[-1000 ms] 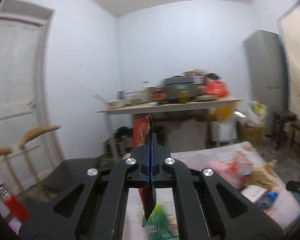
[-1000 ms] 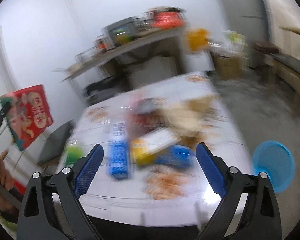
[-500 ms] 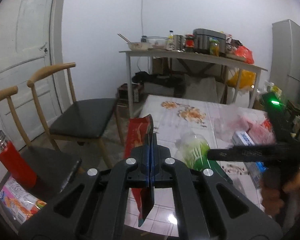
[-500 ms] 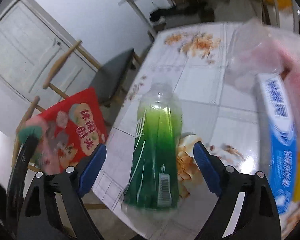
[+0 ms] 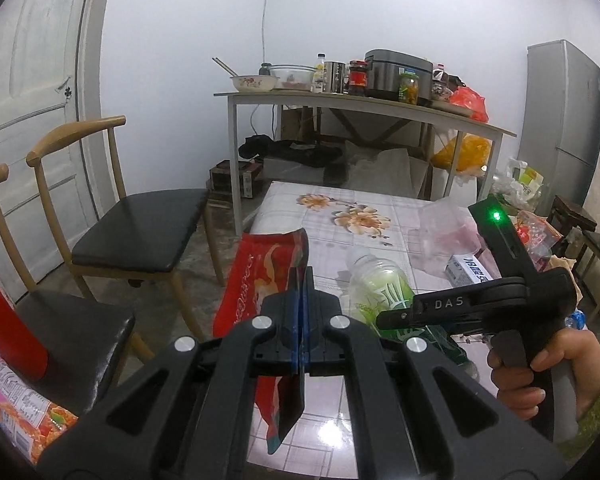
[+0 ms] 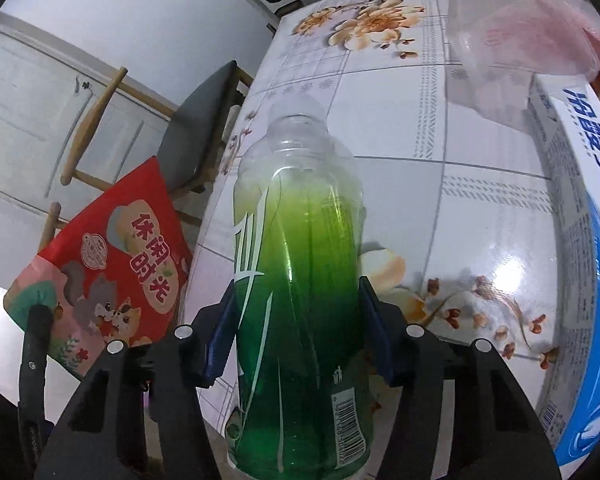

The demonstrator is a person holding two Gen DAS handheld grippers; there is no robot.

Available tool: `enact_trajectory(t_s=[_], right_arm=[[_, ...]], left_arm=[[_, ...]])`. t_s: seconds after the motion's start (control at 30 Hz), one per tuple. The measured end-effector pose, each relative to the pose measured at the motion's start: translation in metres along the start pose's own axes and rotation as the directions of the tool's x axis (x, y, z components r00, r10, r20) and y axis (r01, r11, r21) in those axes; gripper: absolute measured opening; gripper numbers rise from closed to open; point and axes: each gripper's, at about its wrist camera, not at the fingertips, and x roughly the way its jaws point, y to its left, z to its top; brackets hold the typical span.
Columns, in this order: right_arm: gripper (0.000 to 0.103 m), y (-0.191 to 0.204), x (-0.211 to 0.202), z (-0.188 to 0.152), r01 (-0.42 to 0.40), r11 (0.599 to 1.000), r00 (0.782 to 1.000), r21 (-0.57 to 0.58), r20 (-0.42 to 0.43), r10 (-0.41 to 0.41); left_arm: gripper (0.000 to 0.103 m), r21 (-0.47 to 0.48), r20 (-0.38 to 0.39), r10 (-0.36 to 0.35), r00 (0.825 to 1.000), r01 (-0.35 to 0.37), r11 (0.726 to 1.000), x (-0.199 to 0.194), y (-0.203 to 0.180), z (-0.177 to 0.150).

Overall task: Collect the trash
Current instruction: 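Carry the green bottle over the blue wastebasket and open the right gripper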

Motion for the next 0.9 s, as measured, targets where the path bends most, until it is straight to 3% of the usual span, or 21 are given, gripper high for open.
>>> enact_trajectory(t_s=[0.33, 0.6, 0.77, 0.9], right_arm=[[0.055, -0.011, -0.047, -0.017, -0.044, 0.999, 0.996, 0.003, 0.081, 0.044], [0.055, -0.034, -0.121, -0.049, -0.115, 0.993, 0.971, 0.012, 0.210, 0.110], [0.055, -0.064, -0.184, -0.078, -0.162, 0.986, 0.932, 0.039, 0.334, 0.140], [0.055, -0.097, -0.239, -0.107, -0.177, 0.981, 0.886, 0.083, 0.448, 0.122]], left_arm=[[0.000, 0.047, 0.044, -0.027, 0.999, 0.025, 0.999, -0.022, -0.021, 0.009], [0.000, 0.114, 0.109, -0.123, 0.986, 0.111, 0.987, -0.054, -0.065, 0.023], [0.000, 0.181, 0.150, -0.234, 0.961, 0.206, 0.962, -0.075, -0.107, 0.033], [0.000, 0.236, 0.169, -0.370, 0.914, 0.327, 0.915, -0.089, -0.150, 0.044]])
